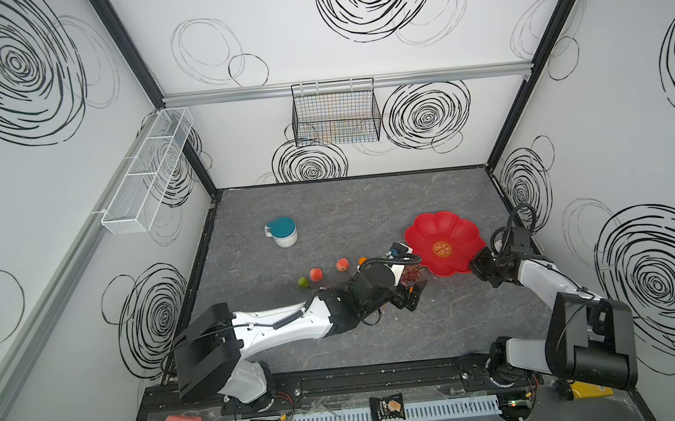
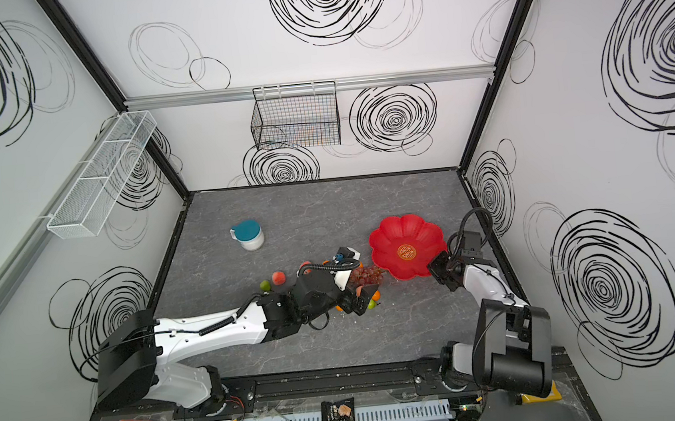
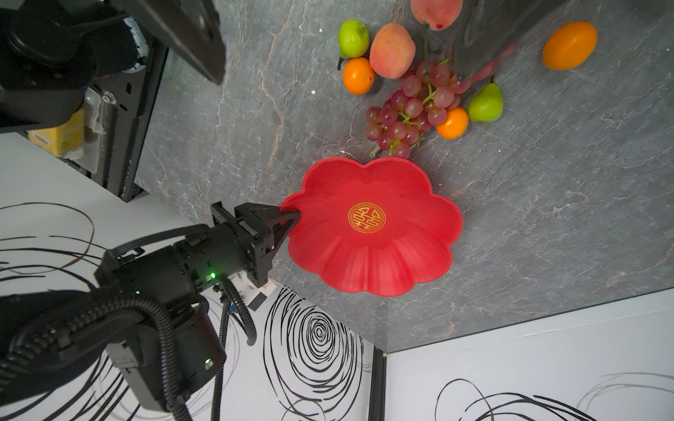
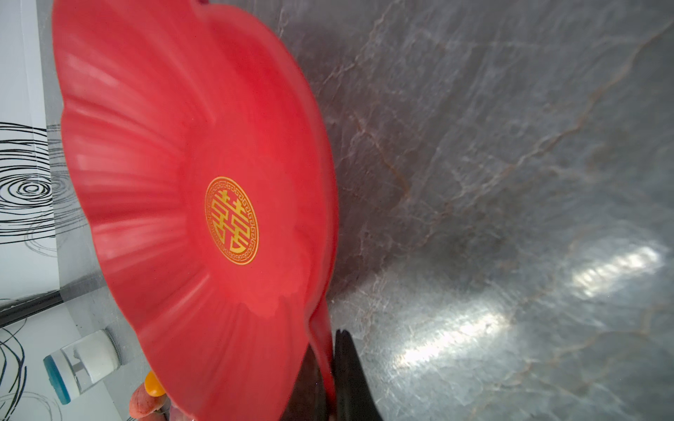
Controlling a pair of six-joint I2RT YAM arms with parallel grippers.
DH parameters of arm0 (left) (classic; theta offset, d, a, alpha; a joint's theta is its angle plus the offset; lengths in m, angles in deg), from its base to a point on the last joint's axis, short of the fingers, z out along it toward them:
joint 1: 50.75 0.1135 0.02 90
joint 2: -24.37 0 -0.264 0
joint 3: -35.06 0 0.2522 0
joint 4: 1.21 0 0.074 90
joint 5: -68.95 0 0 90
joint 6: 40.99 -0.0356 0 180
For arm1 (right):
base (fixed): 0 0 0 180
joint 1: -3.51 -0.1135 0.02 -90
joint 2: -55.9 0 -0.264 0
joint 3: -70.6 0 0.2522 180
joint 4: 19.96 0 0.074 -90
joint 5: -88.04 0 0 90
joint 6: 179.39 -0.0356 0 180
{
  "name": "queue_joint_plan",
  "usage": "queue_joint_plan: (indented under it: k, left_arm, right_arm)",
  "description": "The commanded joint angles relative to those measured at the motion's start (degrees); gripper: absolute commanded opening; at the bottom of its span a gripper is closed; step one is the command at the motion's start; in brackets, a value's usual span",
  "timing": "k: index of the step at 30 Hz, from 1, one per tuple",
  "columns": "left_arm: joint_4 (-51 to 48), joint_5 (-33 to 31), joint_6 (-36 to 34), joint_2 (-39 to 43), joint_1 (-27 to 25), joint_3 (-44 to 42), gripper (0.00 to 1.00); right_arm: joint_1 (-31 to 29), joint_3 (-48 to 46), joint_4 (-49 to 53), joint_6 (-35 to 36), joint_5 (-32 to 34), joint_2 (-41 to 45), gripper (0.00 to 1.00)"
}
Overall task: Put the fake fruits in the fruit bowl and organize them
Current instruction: 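Drag the red bowl toward the table center with the right gripper while the left hovers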
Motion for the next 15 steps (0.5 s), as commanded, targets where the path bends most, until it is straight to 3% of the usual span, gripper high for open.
queue_joint_plan:
  k: [1,10,15]
  left_arm:
    - [0.5,-0.51,-0.25,0.44,-0.31,1.66,0.99]
    - [-0.86,-0.2,1.69,4.37,3.01,1.69,0.99]
    - [-2.09,-0.33,2.77,9.37,6.95,-0.78,0.99]
  right_arm:
    - [0.67,1.35,1.39,-0.02,1.56,1.81,0.03]
    - [0.59,4.55,4.61,0.02,3.25,7.33,0.0]
    - [-3.27,8.05,4.97,-0.35,2.89,9.88,0.0]
